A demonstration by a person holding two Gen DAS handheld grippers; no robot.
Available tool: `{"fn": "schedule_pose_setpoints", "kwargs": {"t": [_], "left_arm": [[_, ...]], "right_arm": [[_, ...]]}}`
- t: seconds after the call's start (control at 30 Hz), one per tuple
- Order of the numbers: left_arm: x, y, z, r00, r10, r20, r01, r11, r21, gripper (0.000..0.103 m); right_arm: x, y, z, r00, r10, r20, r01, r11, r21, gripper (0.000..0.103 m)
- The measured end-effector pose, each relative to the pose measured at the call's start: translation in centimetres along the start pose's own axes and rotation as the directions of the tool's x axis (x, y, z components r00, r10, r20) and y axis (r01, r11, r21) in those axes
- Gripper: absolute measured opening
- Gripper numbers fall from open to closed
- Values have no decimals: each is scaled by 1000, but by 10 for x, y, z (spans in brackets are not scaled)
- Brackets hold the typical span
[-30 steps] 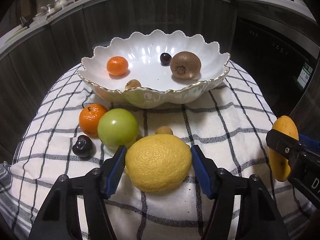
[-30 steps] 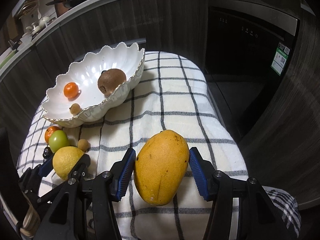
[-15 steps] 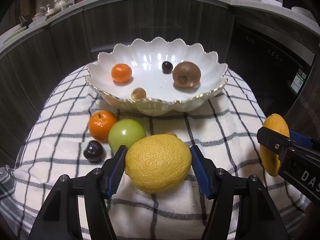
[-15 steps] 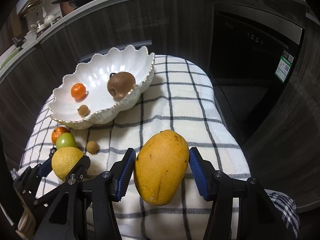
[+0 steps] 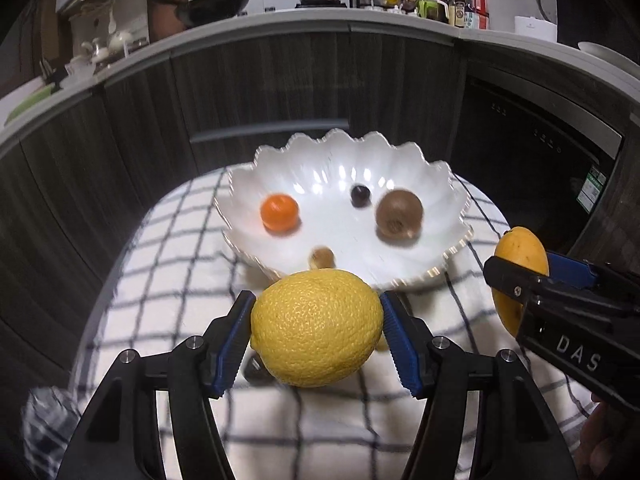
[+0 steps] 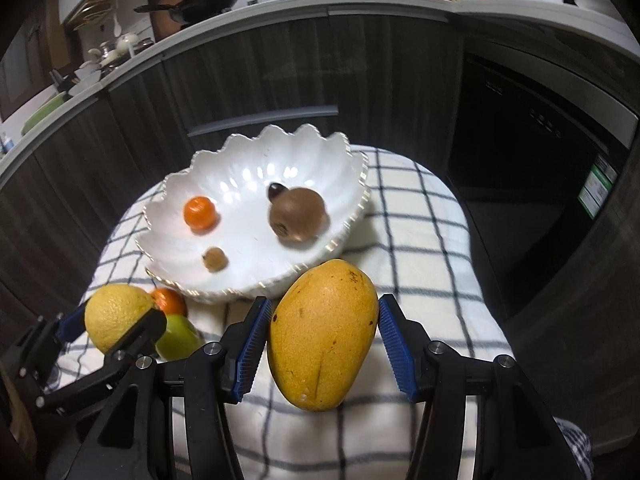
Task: Organize fruits
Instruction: 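Carry the lemon with the left gripper while the right gripper carries the mango into the bowl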
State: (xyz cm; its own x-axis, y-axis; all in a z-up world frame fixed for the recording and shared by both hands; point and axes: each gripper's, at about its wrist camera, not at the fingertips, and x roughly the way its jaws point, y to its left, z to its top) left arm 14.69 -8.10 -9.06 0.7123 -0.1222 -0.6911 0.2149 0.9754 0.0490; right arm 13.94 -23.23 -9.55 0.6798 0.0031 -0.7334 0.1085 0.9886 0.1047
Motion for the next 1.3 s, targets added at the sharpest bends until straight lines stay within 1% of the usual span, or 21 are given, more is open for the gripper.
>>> {"fn": "schedule_pose_setpoints", "kwargs": {"t": [0.13, 0.27, 0.4, 0.5, 0.63, 0.77, 0.93, 1.07, 1.17, 1.27, 1.3], "left_arm": [[8, 12, 20, 1000, 14, 27, -14, 1000, 14, 62], [20, 22, 39, 999, 12, 39, -13, 1000, 29, 62], [36, 33, 55, 999, 8, 41, -9, 1000, 22, 62], [54, 40, 64, 1000, -1, 30, 1, 1000, 27, 62], [73, 44, 68, 1000, -8, 10, 7, 999, 38, 62], [89, 44, 70, 1000, -21, -11, 22, 999, 49, 62], [105, 42, 69, 998, -39, -43, 42, 998, 52, 62], [112, 44, 67, 996, -51, -77, 54, 998, 30, 63], [115, 45, 65, 994, -55, -98, 58, 998, 26, 63], [113, 45, 64, 994, -53, -100, 56, 998, 30, 63], [110, 45, 65, 995, -51, -87, 54, 998, 32, 67]], "right_arm": [[7, 15, 18, 999, 22, 25, -21, 1000, -22, 56], [18, 24, 38, 998, 42, 38, -41, 998, -37, 56], [35, 31, 59, 998, 50, 39, -48, 998, -52, 56], [51, 37, 68, 999, 46, 16, -45, 997, -66, 56], [68, 42, 68, 1000, 2, -30, -5, 996, -89, 56], [81, 37, 64, 997, -30, -75, 25, 998, -60, 56], [89, 34, 62, 995, -39, -93, 36, 999, -41, 56], [95, 34, 61, 992, -50, -118, 45, 998, -44, 56], [91, 38, 62, 992, -83, -92, 77, 994, -72, 57], [86, 40, 65, 992, -108, -69, 101, 991, -88, 63], [85, 39, 65, 992, -109, -68, 103, 991, -85, 66]]}}
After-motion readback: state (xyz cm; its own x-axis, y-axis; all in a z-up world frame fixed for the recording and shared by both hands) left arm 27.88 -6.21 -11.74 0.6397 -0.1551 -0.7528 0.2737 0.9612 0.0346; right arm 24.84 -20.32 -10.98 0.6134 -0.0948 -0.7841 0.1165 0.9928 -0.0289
